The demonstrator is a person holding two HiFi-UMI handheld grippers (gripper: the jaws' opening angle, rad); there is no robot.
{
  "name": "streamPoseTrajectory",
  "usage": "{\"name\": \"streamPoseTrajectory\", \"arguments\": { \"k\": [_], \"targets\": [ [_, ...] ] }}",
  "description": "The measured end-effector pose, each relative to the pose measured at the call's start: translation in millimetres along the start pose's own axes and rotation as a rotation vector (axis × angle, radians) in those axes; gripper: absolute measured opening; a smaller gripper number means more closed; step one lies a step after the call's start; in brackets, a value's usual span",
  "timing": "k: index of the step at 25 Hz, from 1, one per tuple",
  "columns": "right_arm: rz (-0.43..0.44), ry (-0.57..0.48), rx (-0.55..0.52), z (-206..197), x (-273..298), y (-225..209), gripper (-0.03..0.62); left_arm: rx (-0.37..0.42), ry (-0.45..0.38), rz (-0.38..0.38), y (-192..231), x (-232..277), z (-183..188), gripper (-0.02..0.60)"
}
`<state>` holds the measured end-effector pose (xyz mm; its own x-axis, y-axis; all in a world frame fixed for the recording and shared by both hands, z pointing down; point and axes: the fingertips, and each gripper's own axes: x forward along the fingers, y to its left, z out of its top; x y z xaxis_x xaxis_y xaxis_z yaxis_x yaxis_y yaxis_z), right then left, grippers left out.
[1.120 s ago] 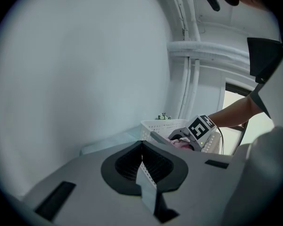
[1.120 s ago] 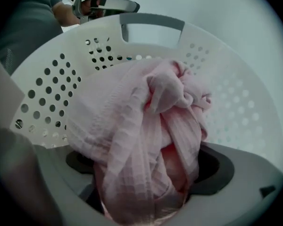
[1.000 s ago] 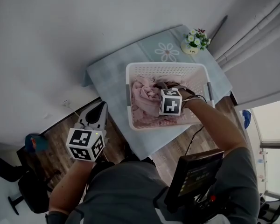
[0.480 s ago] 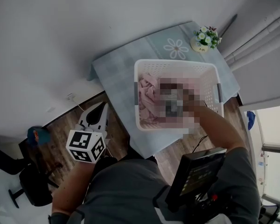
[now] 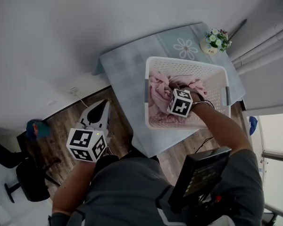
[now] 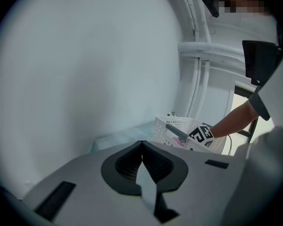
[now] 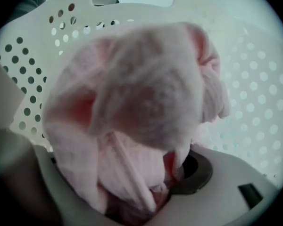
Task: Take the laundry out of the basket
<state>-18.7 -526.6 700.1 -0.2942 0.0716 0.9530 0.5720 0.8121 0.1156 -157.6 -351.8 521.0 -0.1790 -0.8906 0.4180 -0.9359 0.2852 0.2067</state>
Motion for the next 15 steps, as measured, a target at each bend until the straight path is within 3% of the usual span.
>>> {"name": "streamPoseTrajectory", "arguments": {
  "k": [3, 10, 13, 15],
  "targets": [
    [-0.034, -0.006, 0.102, -5, -5, -9, 0.322, 0.011, -0.017, 0.003, 6, -3, 8, 0.009],
    [-0.07, -0.056, 0.495, -22, -15, -30, 0.24, 0.001, -0.031, 0.016, 13, -10, 12, 0.009],
    [-0.004, -0.096, 0.667, -22, -19, -36, 0.237, -0.009, -0.038, 0.012, 14, -13, 11, 0.009],
    [0.044, -0.112, 0.66, -19, -22, -33, 0.27, -0.018, -0.04, 0.014, 15, -16, 8, 0.009]
  ]
}}
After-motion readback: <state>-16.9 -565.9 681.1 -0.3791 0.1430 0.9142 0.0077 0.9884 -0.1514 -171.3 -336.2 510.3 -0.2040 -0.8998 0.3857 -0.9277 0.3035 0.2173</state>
